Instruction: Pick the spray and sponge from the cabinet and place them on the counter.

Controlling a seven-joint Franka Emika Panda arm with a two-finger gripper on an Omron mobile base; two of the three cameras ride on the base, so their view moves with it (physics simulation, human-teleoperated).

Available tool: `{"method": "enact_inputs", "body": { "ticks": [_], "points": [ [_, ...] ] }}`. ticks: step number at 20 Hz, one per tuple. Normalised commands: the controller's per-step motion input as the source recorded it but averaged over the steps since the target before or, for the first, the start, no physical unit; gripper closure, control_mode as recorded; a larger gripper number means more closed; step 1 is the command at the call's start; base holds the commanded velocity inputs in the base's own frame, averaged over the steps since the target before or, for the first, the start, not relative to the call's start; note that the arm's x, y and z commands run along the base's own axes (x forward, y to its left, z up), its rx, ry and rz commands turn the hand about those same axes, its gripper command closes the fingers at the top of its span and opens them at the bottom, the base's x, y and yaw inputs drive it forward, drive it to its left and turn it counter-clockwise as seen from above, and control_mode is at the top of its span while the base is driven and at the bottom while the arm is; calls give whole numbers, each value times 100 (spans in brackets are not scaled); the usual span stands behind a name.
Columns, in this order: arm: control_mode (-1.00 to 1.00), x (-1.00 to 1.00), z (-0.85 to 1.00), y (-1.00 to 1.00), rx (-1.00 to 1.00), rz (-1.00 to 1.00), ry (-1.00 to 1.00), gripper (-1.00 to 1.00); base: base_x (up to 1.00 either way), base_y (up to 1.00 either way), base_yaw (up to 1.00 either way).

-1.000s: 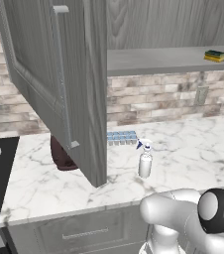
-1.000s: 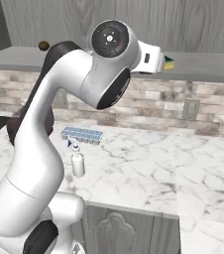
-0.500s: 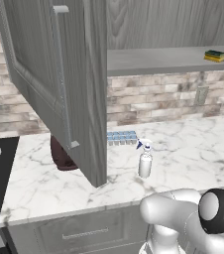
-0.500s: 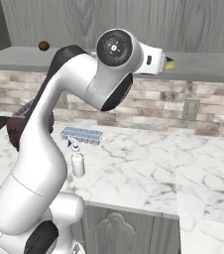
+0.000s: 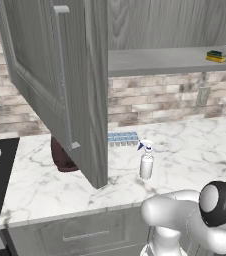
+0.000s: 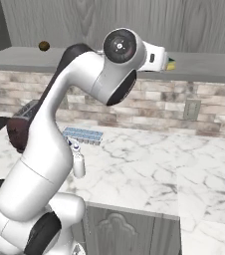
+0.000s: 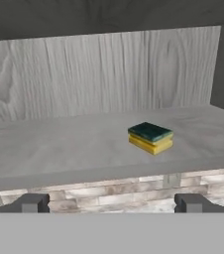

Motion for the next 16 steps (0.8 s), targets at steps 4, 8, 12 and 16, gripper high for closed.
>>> {"method": "enact_inputs", "body": {
  "ticks": [4, 8, 12, 16],
  "points": [
    [-100, 29, 0, -10, 0, 0, 4, -100, 0, 0, 0],
    [-100, 26, 0, -12, 0, 0, 7, -100, 0, 0, 0],
    [-100, 23, 0, -15, 0, 0, 6, -100, 0, 0, 0],
    [-100, 11, -3, -18, 0, 0, 0, -100, 0, 0, 0]
  ]
}}
